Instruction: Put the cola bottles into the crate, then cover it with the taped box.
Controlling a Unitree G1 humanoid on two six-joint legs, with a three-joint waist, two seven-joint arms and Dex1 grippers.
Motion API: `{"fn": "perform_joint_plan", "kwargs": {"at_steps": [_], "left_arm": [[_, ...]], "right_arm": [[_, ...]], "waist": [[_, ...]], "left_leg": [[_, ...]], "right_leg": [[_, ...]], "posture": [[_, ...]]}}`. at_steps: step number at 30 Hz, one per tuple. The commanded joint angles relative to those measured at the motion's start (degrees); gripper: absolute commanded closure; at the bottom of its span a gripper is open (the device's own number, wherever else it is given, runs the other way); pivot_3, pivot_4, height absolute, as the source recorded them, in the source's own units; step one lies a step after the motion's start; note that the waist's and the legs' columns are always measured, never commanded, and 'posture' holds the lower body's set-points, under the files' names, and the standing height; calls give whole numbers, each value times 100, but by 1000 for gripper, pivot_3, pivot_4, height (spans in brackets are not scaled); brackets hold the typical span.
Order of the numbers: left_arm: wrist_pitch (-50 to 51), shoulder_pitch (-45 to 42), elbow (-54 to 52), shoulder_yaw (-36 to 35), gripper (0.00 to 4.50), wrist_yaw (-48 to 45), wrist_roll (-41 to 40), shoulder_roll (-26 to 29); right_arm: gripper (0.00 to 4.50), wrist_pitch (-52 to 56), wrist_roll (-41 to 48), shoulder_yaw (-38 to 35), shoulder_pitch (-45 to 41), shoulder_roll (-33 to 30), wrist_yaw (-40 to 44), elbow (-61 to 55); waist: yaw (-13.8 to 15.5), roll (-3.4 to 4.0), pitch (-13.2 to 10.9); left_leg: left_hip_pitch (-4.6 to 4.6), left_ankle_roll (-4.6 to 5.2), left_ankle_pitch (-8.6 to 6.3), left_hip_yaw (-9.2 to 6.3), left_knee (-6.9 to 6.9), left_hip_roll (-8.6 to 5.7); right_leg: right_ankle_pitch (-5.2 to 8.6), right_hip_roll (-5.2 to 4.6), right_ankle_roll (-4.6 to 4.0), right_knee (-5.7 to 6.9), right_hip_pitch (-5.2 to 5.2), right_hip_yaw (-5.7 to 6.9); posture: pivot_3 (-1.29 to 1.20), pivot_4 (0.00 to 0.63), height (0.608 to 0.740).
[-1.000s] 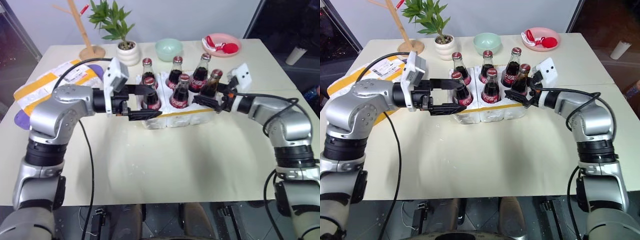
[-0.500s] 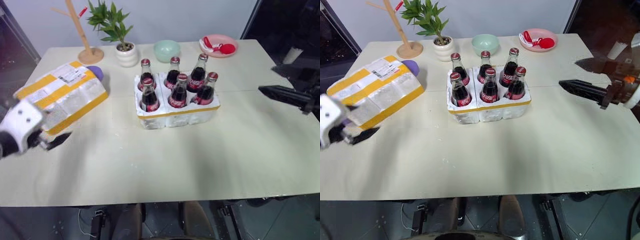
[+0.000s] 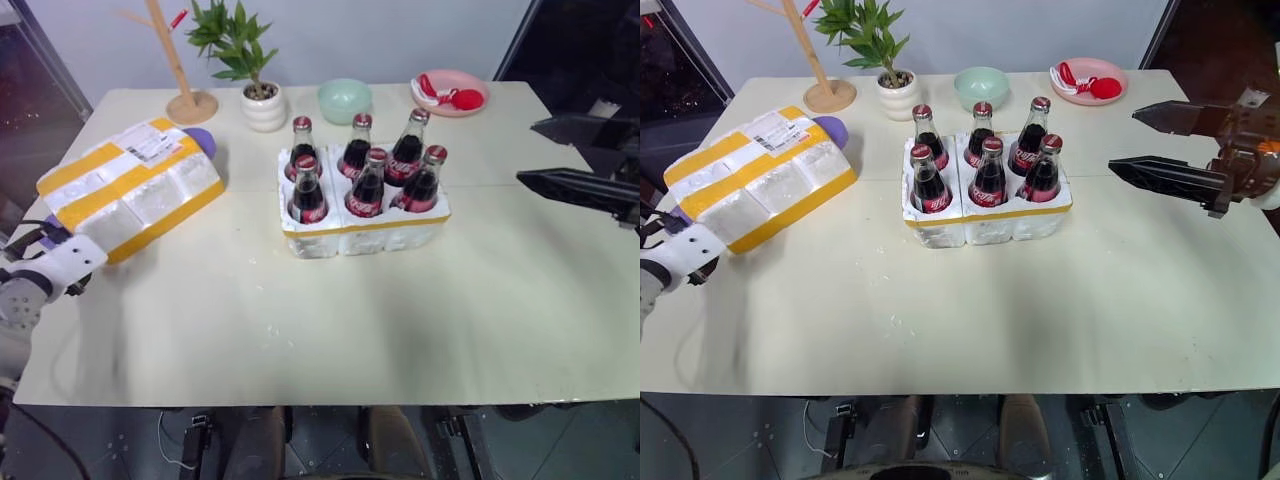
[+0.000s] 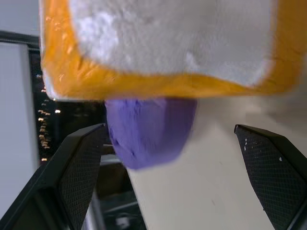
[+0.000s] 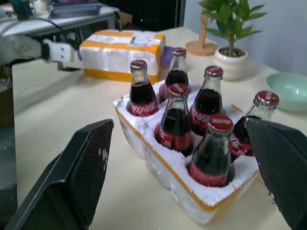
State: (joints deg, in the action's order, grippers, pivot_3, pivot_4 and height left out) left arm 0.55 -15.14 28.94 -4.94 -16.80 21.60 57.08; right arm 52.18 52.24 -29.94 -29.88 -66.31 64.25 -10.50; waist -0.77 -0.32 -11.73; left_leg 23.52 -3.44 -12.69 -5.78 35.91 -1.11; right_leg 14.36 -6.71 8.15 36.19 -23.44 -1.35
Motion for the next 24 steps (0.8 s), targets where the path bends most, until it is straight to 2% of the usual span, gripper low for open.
{"fn": "perform_joint_plan", "kwargs": {"at_steps": [1, 6, 7, 9, 13, 15, 20, 24], "left_arm": [[-340, -713, 1153, 312, 0, 480, 289, -34], [-674, -1708, 2506, 807, 0, 699, 455, -260], [-716, -1821, 2670, 848, 255, 683, 442, -287], [-813, -1969, 2874, 935, 878, 682, 443, -305], [-854, -2139, 3119, 1026, 2835, 737, 420, -324], [-860, -2193, 3176, 1078, 3677, 758, 422, -322], [-982, -2358, 2887, 989, 3677, 801, 304, -242], [-1026, -2559, 1975, 734, 3677, 479, -7, -113]], "right_arm": [[29, 52, 218, -464, 4, -77, -214, -229], [29, 111, 250, -717, 197, -101, -455, -301], [1, 135, 282, -770, 219, -110, -497, -316], [0, 183, 371, -865, 223, -122, -577, -323], [0, 188, 406, -926, 191, -121, -739, -287], [0, 142, 366, -898, 195, -126, -786, -271], [0, 36, 244, -886, 418, -151, -628, -280], [0, -149, -1, -844, 693, -197, -513, -250]], "waist": [[-8, 0, 0], [8, -4, 3], [7, -5, 4], [3, -4, 4], [1, -4, 4], [3, 4, 9], [17, 2, 11], [31, -9, 8]], "left_leg": [[0, 0, 0, 1, 1, 0], [-2, 0, 0, 1, 6, -1], [-2, 0, 0, 1, 8, -2], [-4, 0, 0, 1, 10, -2], [-5, 0, 0, 1, 10, -2], [-8, 0, 1, 1, 11, -2], [-9, 0, 1, 1, 12, -2], [-4, -1, 1, -3, 16, -3]], "right_leg": [[-1, 0, 2, 0, 1, 0], [-4, 0, 7, 2, 6, 0], [-4, 0, 8, 4, 6, 0], [-5, 0, 9, 5, 8, 0], [-5, 0, 9, 6, 7, 0], [-5, 0, 9, 8, 9, 0], [-4, -1, 9, 9, 12, 0], [-4, -1, 9, 9, 12, 0]], "posture": [[0, 150, 739], [0, 150, 739], [0, 150, 739], [0, 150, 739], [0, 150, 739], [0, 150, 739], [0, 150, 739], [0, 150, 739]]}}
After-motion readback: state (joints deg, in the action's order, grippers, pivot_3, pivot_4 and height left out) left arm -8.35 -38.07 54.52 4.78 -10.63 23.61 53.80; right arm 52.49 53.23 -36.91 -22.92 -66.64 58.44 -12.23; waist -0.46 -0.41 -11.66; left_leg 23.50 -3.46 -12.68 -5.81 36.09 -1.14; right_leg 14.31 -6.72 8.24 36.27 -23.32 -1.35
